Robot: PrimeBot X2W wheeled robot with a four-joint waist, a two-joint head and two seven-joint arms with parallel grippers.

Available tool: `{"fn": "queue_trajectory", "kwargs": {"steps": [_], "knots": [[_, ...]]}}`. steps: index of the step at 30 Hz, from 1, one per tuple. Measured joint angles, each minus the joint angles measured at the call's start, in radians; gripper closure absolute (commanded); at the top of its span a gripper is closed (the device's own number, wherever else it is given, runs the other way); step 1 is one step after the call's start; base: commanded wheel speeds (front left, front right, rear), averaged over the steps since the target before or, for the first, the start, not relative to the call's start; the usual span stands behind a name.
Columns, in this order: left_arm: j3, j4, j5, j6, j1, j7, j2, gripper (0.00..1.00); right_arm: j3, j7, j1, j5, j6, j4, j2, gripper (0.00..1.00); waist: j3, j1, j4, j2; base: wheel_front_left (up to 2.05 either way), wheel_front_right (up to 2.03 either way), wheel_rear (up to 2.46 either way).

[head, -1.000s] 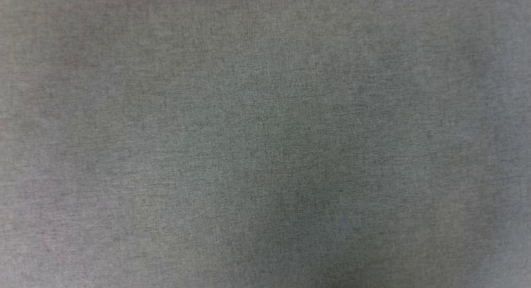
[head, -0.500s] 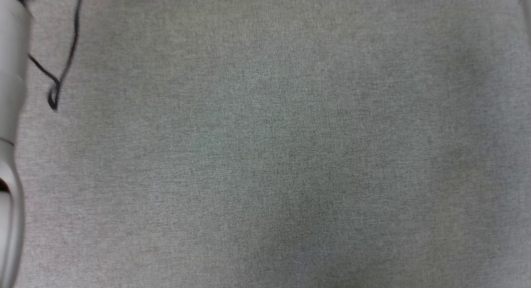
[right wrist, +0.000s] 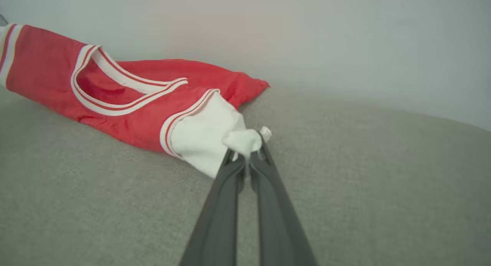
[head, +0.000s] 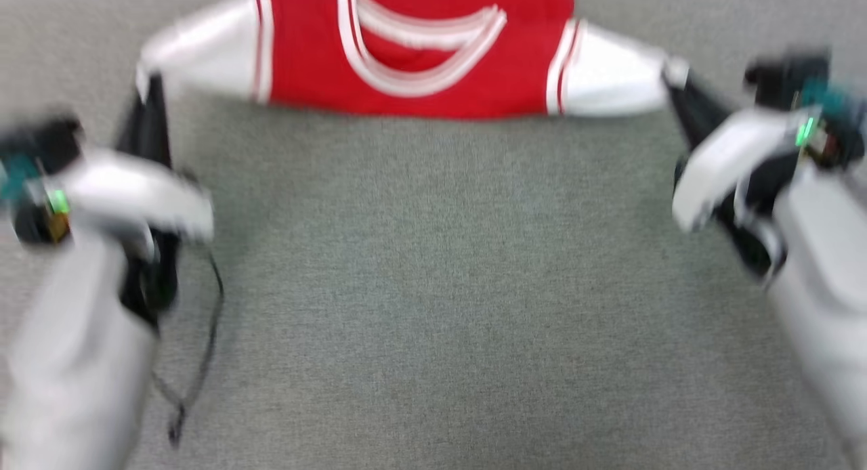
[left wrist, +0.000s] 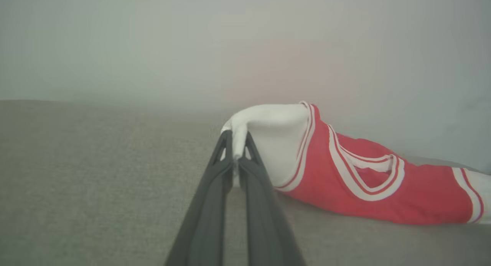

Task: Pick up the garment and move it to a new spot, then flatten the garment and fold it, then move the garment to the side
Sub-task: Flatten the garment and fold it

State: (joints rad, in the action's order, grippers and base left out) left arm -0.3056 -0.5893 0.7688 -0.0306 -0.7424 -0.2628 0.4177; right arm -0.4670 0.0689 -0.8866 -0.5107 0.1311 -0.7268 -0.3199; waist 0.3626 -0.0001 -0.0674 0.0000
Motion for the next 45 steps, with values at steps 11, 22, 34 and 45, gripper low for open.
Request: {"fn": "queue_trajectory", "kwargs": {"steps": [11, 22, 34, 45], "knots": [[0.034, 0.349, -0.007, 0.145, 0.534, 0.018, 0.019, 1.0, 0.281, -0.105, 0.549, 0.082, 0.0, 0.336, 0.052, 1.0, -0.146, -0.0001, 0.015, 0.0, 0.0, 0.0, 0.0], [0.036, 0.557, 0.013, 0.297, 0.853, 0.11, 0.052, 1.0, 0.516, -0.397, 1.034, 0.202, 0.0, 0.764, 0.223, 1.0, -0.232, -0.0002, 0.041, 0.0, 0.0, 0.0, 0.0], [-0.028, 0.637, -0.042, 0.335, 0.875, 0.12, 0.04, 1.0, 0.541, -0.532, 1.116, 0.281, 0.0, 0.907, 0.244, 0.0, -0.23, -0.0002, 0.075, 0.0, 0.0, 0.0, 0.0], [-0.08, 0.697, -0.098, 0.31, 0.745, 0.075, -0.007, 1.0, 0.657, -0.431, 0.672, 0.222, 0.0, 0.751, 0.146, 0.0, -0.155, 0.0002, 0.163, 0.0, 0.0, 0.0, 0.0]]}}
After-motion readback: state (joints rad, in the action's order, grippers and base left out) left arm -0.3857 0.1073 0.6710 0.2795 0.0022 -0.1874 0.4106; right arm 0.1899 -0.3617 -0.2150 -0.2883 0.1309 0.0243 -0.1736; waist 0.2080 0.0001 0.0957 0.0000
